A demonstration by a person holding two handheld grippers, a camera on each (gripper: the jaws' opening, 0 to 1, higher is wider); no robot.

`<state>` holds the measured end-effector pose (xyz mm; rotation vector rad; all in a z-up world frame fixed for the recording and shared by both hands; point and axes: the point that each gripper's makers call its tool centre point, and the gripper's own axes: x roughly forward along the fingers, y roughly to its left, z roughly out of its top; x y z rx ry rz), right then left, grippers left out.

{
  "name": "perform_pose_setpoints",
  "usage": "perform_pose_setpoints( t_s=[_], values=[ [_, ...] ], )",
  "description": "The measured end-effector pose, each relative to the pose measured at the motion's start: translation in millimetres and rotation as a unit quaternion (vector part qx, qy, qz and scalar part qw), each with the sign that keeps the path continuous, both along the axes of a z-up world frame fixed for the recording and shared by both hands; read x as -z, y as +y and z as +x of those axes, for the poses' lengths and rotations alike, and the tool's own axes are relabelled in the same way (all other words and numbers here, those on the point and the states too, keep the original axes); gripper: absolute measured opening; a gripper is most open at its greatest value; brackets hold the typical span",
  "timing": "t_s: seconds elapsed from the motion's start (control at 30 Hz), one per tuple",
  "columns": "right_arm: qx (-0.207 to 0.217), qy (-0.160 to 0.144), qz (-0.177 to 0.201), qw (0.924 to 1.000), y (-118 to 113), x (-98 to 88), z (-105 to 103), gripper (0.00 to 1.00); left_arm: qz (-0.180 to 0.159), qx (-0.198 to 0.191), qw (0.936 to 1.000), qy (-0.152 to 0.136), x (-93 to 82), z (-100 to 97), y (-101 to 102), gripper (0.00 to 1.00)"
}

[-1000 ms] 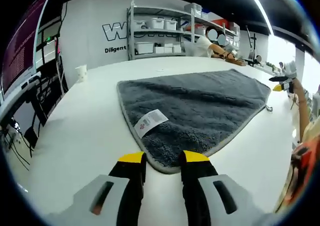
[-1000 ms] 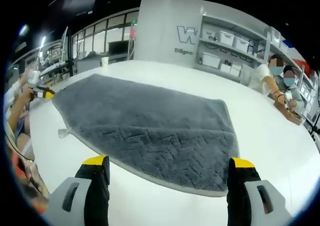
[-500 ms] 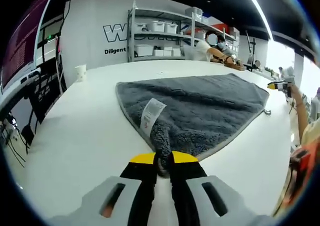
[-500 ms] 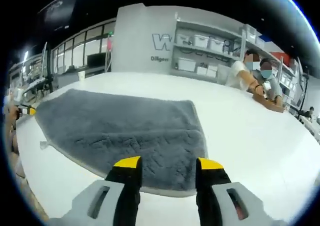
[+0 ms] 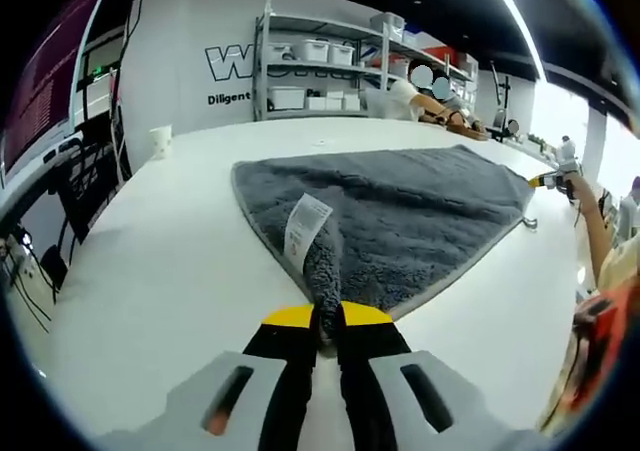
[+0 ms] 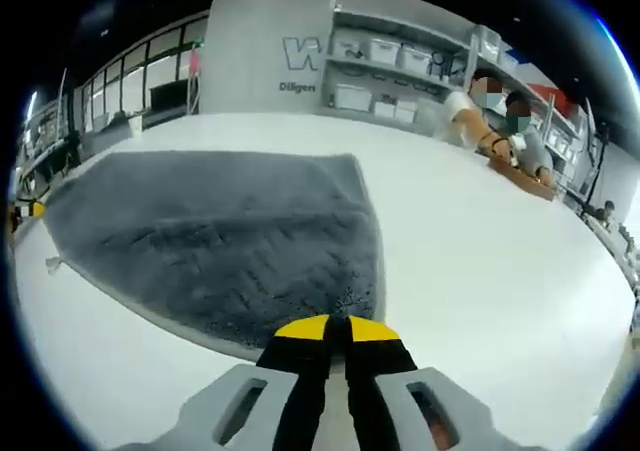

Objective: Open the folded towel by lifting each exposed corner and separating the folded layers until the towel lies flat within the target outline without major curled edges

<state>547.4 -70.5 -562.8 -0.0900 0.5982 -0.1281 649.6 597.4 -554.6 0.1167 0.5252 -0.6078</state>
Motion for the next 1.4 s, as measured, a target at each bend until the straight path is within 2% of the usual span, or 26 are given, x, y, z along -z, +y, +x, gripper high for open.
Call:
perform_pose_setpoints(
  t_s=[0.6,0.83,0.93,1.0,1.07,1.17,1.2,1.3,1.4],
  values=[
    [-0.024,0.008,0.003,0.9997,-1,0.0,-5,0.00,0.001,0.004,0.9996,0.026,1.0,-11.4,10,0.06],
    [-0.026,0.008,0.000,0.9996,0,0.0,-8,0.00,0.018,0.006,0.9997,0.016,1.4,-15.0,9,0.07],
    [-0.023,0.002,0.000,0.9997,0,-1.4,-10,0.00,0.026,0.006,0.9996,0.007,1.3,-15.8,8,0.12],
    [-0.017,-0.001,-0.011,0.9998,-3,-3.3,-12,0.09,0.033,0.002,0.9994,-0.004,-1.1,-15.5,10,0.21],
    [0.007,0.003,-0.042,0.9991,-16,-7.7,-18,0.26,0.037,0.000,0.9993,-0.010,-5.3,-17.8,13,0.28],
    [0.011,0.003,-0.041,0.9991,-18,-13.7,-24,0.43,0.019,-0.008,0.9994,-0.028,-17.9,-18.4,14,0.42],
    [0.007,-0.003,-0.037,0.9993,-16,-17.7,-26,0.48,0.005,-0.009,0.9992,-0.038,-24.4,-18.4,12,0.51],
    [-0.003,-0.018,-0.031,0.9993,-8,-26.6,-28,0.64,-0.005,-0.012,0.9989,-0.046,-30.5,-20.1,9,0.77],
    [-0.013,-0.014,-0.032,0.9993,1,-28.5,-30,0.77,-0.006,-0.009,0.9986,-0.053,-34.3,-21.8,5,0.82]
  ],
)
